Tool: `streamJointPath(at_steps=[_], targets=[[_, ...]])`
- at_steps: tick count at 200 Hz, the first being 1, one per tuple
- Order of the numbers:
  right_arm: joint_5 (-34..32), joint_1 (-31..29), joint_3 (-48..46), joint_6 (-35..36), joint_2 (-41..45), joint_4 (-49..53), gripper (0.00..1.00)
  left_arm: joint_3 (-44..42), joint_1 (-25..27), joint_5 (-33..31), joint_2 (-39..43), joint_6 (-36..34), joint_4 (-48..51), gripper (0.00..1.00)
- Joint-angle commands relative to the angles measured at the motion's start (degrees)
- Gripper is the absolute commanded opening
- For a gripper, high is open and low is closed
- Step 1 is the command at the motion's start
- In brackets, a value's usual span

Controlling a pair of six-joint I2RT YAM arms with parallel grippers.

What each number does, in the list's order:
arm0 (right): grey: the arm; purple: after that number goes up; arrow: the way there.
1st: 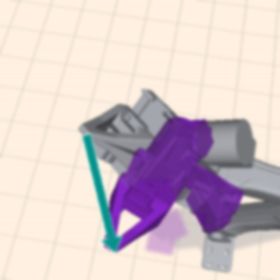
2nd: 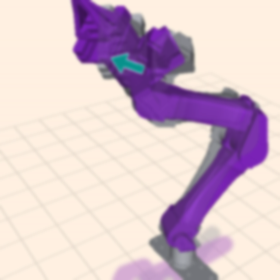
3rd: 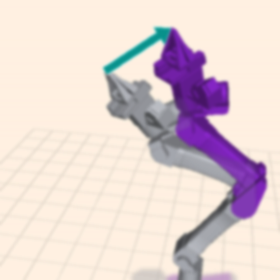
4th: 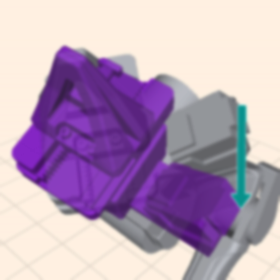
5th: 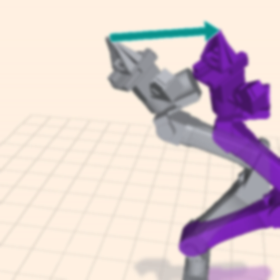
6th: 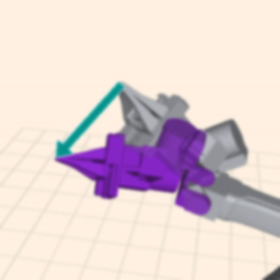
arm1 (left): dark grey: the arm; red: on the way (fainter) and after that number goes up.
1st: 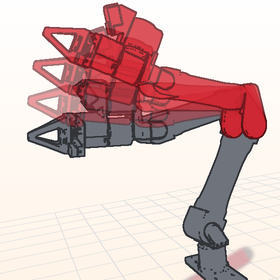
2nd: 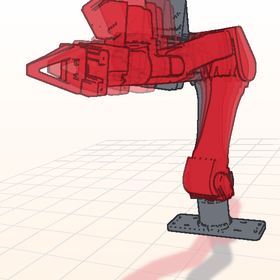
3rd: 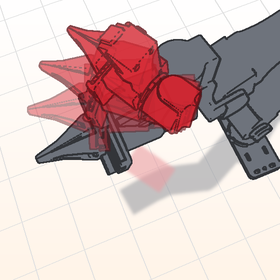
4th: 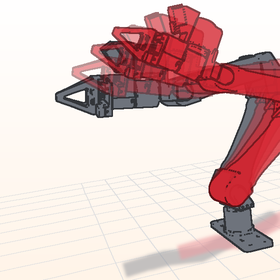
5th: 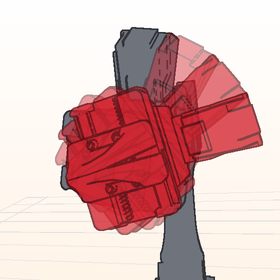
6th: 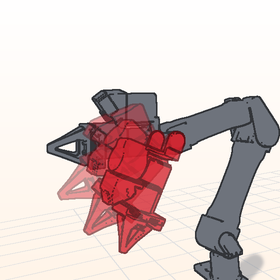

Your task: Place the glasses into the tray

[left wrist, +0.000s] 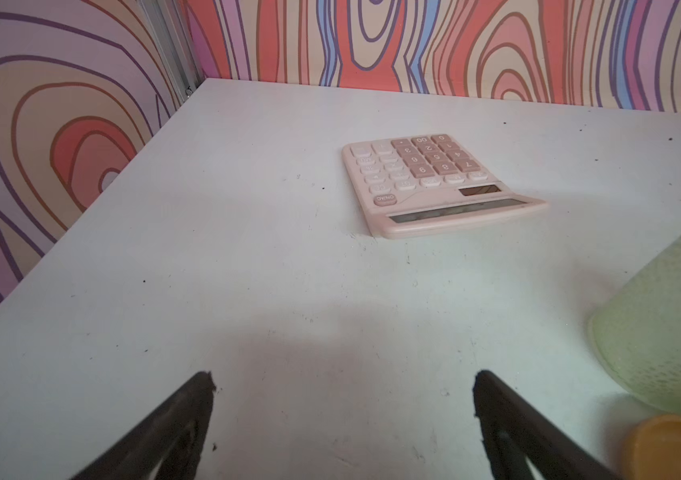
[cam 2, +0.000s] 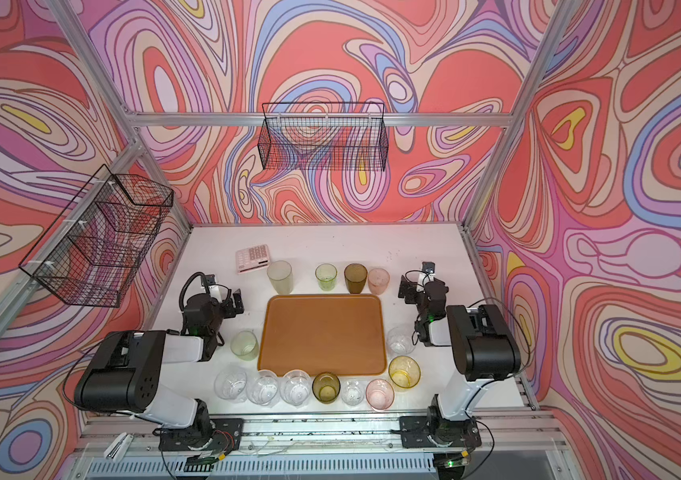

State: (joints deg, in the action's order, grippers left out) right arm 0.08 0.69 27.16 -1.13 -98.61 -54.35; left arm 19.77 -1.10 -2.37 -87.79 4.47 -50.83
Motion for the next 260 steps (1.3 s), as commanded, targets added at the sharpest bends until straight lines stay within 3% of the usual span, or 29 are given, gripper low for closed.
streamJointPath(at_steps=[1,93,118,260], targets=[[0.5,0.1,0.0,0.2,0.1,0.3,0.98,0.6,0.1,0.0,-0.2,-1.0,-1.8,1.0],[0.6,0.1,-0.1,0.0,0.2,0.2,0.98,0.8,0.1,-0.1,-0.2,-1.1,-1.5,1.0],[-1.1,0.1,0.0,-0.3,0.2,0.3,0.98,2.5,0.1,5.3,-0.2,-3.1,2.3,1.0],[-1.4,0.0,-0.1,-0.2,0.3,0.2,0.98,1.8,0.6,2.8,-0.4,-3.1,0.4,1.0]])
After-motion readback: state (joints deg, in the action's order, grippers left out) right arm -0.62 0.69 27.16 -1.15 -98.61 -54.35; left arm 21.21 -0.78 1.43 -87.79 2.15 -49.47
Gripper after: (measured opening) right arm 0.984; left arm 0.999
